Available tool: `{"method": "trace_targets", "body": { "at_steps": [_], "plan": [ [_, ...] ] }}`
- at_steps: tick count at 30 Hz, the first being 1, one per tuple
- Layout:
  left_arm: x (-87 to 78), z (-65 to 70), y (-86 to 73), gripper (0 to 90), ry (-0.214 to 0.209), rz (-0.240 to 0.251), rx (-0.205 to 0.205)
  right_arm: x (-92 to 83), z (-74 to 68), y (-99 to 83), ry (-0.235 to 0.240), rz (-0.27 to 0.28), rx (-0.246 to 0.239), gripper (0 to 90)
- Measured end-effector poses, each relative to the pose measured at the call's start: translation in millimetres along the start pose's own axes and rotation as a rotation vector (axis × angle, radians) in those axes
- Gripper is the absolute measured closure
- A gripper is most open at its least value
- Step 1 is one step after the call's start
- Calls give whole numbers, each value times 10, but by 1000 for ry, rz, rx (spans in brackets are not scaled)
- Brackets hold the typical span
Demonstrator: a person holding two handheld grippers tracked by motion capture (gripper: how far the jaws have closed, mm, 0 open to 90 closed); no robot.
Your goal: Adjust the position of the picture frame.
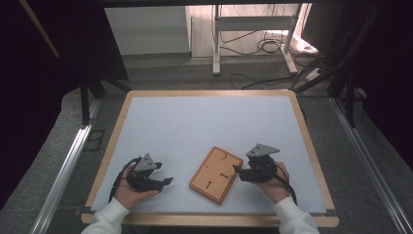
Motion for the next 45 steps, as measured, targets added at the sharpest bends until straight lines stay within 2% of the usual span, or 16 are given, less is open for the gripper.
{"method": "trace_targets", "body": {
  "at_steps": [2,7,9,12,13,16,18,21,23,25,27,32,33,36,39,45],
  "plan": [
    [1,3,-2,276,-1,0,3,100,-4,45,16,-1,1,360],
    [2,8,-9,276,-6,-2,3,214,-8,82,22,-13,0,394],
    [10,11,-15,276,-8,-7,6,307,-25,118,31,-27,-15,426],
    [16,20,-21,276,-12,-13,11,357,-28,129,35,-40,-20,446],
    [16,21,-22,276,-12,-14,13,409,-20,140,36,-50,-24,484],
    [17,19,-25,276,-11,-16,15,453,-17,154,45,-56,-26,526],
    [17,19,-26,276,-11,-17,17,505,6,189,46,-52,-29,602],
    [16,18,-26,276,-10,-16,16,534,18,212,44,-45,-26,645],
    [14,16,-27,276,-10,-16,16,576,34,233,45,-44,-32,712],
    [14,14,-28,276,-10,-16,14,591,34,239,47,-41,-31,730],
    [18,10,-32,276,-8,-18,15,639,27,238,56,-49,-42,829],
    [11,3,-28,276,-4,-14,13,653,22,252,57,-45,-55,845],
    [10,0,-28,276,-4,-14,13,651,21,264,64,-31,-39,847],
    [7,-3,-28,276,-5,-13,13,645,10,292,72,-17,-36,847],
    [-3,-13,-27,277,-4,-10,9,634,-40,366,62,-12,-68,848],
    [-23,-30,-21,276,3,-2,5,698,-124,470,66,-10,-102,848]
  ]
}}
Point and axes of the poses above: each handheld gripper's, and its own axes: x roughly forward along the jaws, y roughly out of its top, z roughly to its right, the point moved 9 cm from there along x, roughly forward along the jaws, and after that the axes turned 9 degrees about y, right-handed, at the moved point
